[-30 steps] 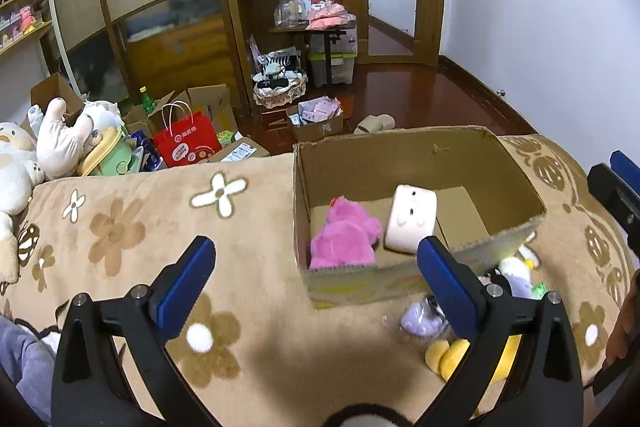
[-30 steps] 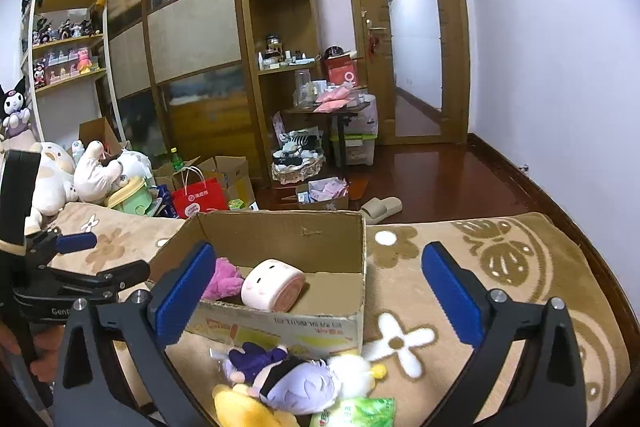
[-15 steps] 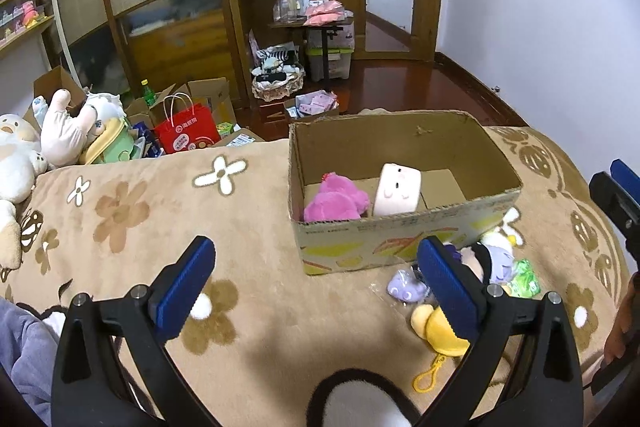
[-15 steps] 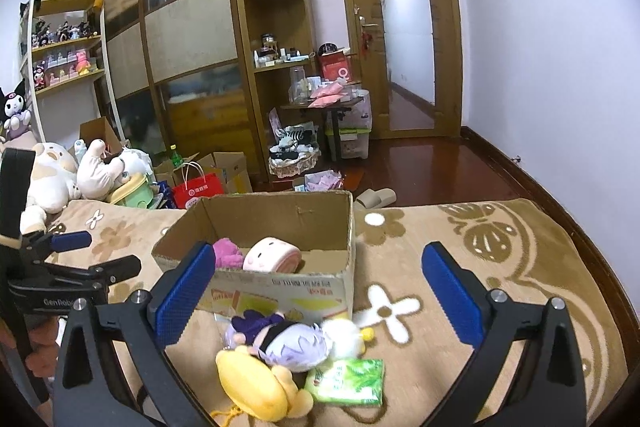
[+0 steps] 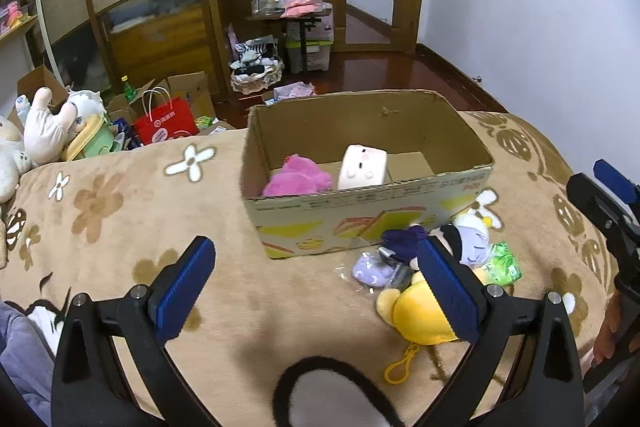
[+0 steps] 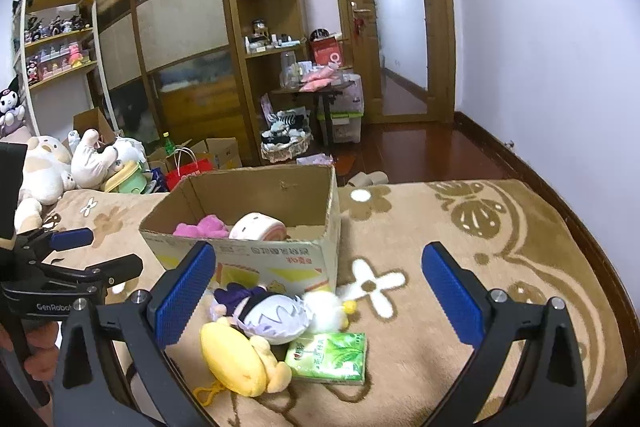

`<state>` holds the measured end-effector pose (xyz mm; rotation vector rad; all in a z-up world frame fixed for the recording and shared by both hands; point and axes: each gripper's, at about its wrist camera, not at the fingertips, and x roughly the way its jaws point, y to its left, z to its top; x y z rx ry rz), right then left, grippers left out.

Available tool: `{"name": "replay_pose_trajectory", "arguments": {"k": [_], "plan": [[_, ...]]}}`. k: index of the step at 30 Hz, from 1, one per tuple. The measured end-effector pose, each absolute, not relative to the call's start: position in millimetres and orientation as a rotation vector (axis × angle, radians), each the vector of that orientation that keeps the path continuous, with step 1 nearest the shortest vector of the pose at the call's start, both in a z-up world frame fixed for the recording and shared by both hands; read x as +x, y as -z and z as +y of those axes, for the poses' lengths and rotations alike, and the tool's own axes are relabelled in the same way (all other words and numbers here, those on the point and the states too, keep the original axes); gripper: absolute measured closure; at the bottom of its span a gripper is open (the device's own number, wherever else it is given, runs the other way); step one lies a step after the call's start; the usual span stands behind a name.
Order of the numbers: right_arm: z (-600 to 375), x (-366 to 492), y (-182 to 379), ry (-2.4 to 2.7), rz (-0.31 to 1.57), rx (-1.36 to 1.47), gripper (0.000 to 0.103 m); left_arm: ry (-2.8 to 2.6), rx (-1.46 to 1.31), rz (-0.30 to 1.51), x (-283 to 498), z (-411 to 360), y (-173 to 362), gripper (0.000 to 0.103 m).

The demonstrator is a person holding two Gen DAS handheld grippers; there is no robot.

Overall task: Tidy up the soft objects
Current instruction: 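Grasp the yellow plush with the left tool while the right tool grasps the green tissue pack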

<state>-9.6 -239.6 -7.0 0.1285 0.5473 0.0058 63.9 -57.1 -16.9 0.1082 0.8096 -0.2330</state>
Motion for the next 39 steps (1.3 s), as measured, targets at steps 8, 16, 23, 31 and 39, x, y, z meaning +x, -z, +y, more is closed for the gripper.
{"name": "replay_pose_trajectory", "arguments": {"k": [8, 16, 23, 31, 39], "plan": [[-256, 4, 26, 0.038, 0.635, 0.155, 0.000, 0.256, 0.084, 0.847, 73, -68, 31, 0.003], [-267, 11, 50, 0.032, 0.741, 0.222, 0.000, 0.320, 0.099, 0.868, 74, -90, 46, 0.003], [-271, 19, 71, 0.040, 0.840, 0.239, 0.000, 0.384, 0.168, 0.867, 68, -114, 60, 0.003], [-279, 26, 92, 0.030, 0.923, 0.279, 0.000, 0.441, 0.173, 0.913, 64, -128, 74, 0.003], [-276, 35, 110, 0.031, 0.991, 0.279, 0.000, 0.522, 0.165, 0.999, 64, -143, 93, 0.003]]}}
